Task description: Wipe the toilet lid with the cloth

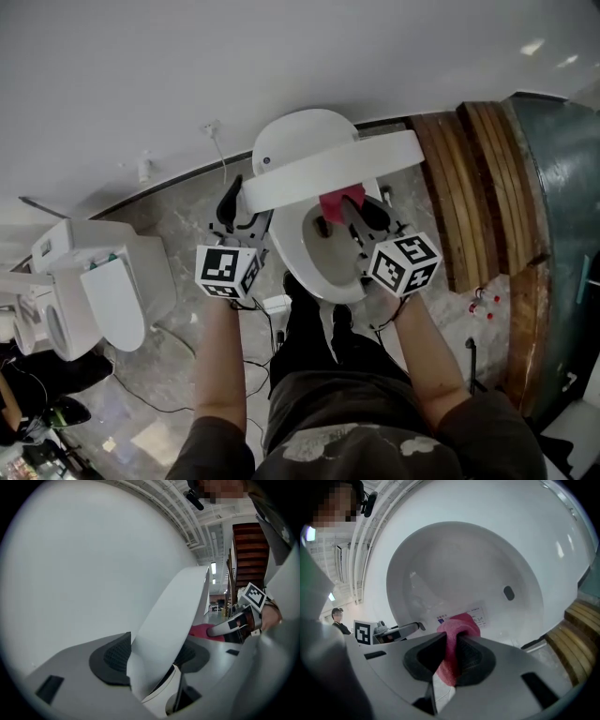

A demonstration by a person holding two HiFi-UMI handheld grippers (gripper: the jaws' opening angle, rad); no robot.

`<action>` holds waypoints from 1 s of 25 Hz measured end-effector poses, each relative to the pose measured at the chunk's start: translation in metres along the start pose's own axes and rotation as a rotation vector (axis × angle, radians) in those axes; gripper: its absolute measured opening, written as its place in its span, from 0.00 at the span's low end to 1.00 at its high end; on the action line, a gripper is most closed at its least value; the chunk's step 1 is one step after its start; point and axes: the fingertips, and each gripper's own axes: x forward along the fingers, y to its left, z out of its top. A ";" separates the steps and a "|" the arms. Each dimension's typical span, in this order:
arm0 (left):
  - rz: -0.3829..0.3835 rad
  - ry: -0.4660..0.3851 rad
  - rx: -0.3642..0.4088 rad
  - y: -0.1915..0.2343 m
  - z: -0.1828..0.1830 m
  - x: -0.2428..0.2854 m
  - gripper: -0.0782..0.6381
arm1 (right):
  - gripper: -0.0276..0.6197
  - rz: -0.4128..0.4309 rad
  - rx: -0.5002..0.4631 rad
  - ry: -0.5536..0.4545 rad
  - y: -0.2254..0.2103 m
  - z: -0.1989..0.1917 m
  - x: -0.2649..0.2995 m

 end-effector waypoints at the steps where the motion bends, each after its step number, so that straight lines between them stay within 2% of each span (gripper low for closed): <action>1: 0.009 0.000 0.002 -0.002 -0.002 -0.002 0.46 | 0.12 0.002 0.000 0.004 0.000 -0.005 -0.005; 13: 0.107 0.062 0.048 -0.030 -0.028 -0.032 0.47 | 0.12 0.022 -0.005 0.020 -0.007 -0.034 -0.062; 15: 0.122 0.063 0.024 -0.036 -0.033 -0.040 0.48 | 0.12 0.020 -0.011 0.025 -0.010 -0.037 -0.070; 19: 0.149 0.020 -0.075 -0.052 -0.042 -0.061 0.48 | 0.12 0.014 -0.034 0.034 -0.019 -0.046 -0.084; 25: 0.192 0.030 -0.150 -0.077 -0.058 -0.097 0.48 | 0.12 -0.022 -0.013 0.040 -0.035 -0.062 -0.115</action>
